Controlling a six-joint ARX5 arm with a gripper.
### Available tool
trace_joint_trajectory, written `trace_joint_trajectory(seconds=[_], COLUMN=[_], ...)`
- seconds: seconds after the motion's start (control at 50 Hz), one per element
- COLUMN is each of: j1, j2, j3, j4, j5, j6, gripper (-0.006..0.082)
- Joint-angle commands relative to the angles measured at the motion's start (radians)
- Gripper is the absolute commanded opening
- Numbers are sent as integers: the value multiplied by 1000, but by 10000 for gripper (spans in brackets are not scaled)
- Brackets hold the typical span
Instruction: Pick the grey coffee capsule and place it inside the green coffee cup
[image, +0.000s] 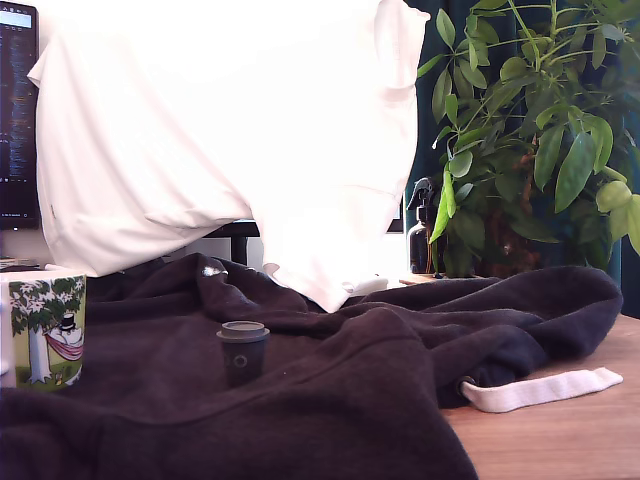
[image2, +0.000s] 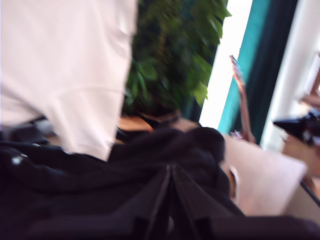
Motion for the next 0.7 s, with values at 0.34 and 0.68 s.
trace_joint_trajectory(seconds=[0.34,0.68], j1=[-249,-501], j2=[425,716], j3=[400,587], j4=[-360,-521], j5=[-273,-565], j6=[410,477], gripper=[-24,55])
